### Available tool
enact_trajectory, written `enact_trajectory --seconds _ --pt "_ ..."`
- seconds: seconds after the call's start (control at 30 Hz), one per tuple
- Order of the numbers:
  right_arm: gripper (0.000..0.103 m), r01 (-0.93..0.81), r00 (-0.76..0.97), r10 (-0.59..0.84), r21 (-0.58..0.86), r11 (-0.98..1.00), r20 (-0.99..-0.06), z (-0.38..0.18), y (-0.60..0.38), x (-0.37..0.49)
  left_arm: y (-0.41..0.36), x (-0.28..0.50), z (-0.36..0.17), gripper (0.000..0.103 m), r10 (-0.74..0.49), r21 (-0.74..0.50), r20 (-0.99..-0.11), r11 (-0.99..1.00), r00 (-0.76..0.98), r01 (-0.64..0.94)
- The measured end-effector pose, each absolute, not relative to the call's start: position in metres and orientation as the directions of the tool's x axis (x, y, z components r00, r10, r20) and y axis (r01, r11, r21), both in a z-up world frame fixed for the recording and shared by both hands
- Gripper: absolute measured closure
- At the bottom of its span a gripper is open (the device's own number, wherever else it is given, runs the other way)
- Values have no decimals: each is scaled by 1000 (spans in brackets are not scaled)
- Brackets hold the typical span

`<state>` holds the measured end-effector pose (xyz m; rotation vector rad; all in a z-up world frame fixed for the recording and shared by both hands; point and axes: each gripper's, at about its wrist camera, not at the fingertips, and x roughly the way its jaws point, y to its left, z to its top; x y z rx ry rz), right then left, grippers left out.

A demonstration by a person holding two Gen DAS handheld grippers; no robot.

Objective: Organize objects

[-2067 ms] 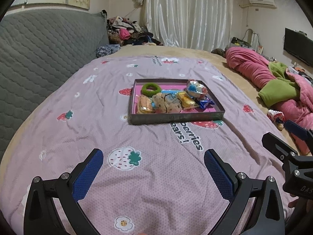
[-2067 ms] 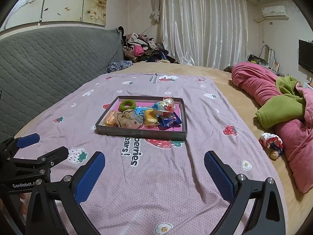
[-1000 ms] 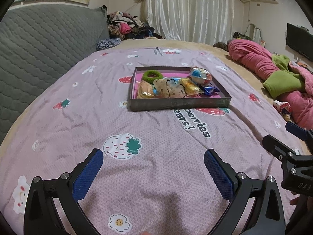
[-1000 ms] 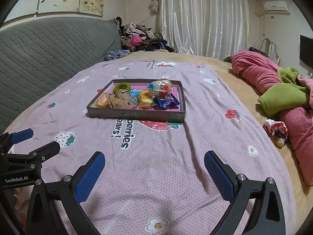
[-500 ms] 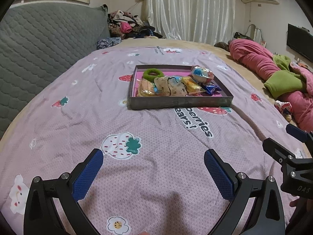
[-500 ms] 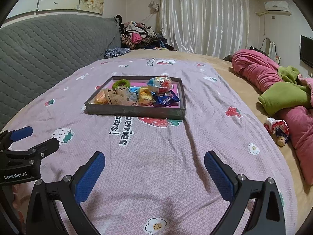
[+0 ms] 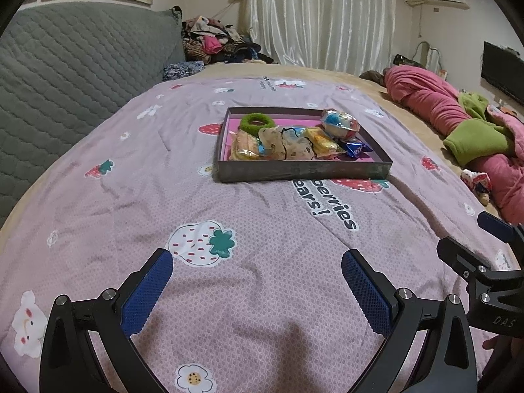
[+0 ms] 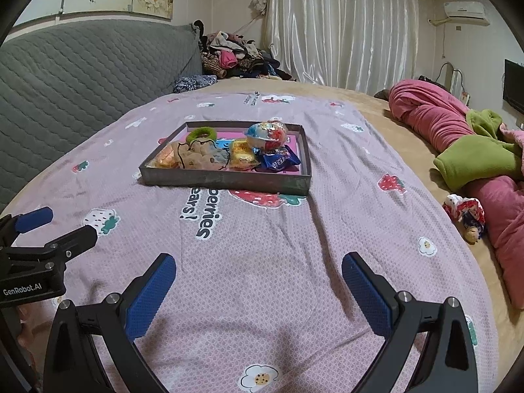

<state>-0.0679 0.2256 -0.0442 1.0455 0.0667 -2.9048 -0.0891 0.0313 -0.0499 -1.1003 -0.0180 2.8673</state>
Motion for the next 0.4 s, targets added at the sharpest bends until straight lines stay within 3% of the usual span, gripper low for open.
enact_trajectory --seconds 0.4 --pt "1 59 -762 -28 -27 -998 -647 -49 226 -71 35 -90 -53 0 66 -22 -669 -997 -741 -69"
